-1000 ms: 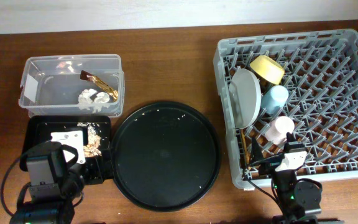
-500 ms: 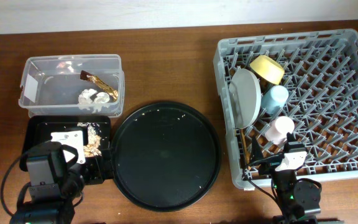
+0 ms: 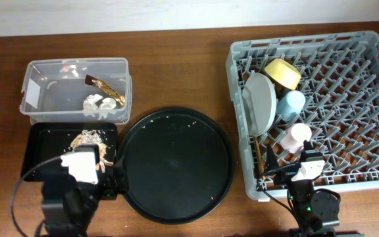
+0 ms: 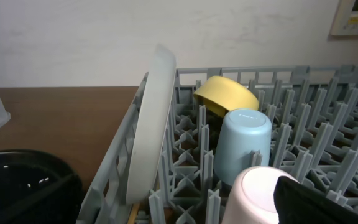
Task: Sort waste into correct bins and load items into the dishwasher rack
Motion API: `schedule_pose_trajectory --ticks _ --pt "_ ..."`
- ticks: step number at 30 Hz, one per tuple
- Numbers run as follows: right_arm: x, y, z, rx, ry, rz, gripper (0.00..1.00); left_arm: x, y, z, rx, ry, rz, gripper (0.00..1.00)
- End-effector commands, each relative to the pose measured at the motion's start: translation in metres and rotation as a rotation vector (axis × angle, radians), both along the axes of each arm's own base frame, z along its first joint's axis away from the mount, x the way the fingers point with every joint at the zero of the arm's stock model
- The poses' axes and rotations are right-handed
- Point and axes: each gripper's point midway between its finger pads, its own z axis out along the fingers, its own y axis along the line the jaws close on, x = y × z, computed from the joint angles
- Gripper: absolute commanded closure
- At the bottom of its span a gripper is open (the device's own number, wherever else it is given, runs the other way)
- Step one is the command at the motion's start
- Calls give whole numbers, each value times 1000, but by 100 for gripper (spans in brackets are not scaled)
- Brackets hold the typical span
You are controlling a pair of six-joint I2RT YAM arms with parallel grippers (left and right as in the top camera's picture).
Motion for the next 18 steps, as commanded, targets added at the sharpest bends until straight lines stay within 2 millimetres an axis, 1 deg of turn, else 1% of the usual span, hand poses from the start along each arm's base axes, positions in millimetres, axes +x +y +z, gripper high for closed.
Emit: schedule_pose_trajectory --ticks 1,5,8,9,10,11,13,18 --pt "0 -1 -3 6 0 -7 1 2 1 -26 25 -121 3 1" --pt "0 -1 -3 6 0 -7 1 16 -1 -29 28 -379 -6 1" --pt "0 -1 -3 6 0 -7 1 24 -2 -21 71 -560 -20 1" --pt "0 -1 -3 6 0 -7 1 25 -5 -21 95 -583 -43 1" --pt "0 -1 -3 6 0 -7 2 24 -7 -19 139 -596 -63 1" --pt "0 -1 -3 6 0 -7 1 24 -8 -24 167 -581 -79 1" --pt "0 -1 -3 6 0 -7 1 24 -9 -48 163 -483 -88 1" --pt "0 -1 -3 6 0 -7 1 24 -9 -46 158 -488 -87 1"
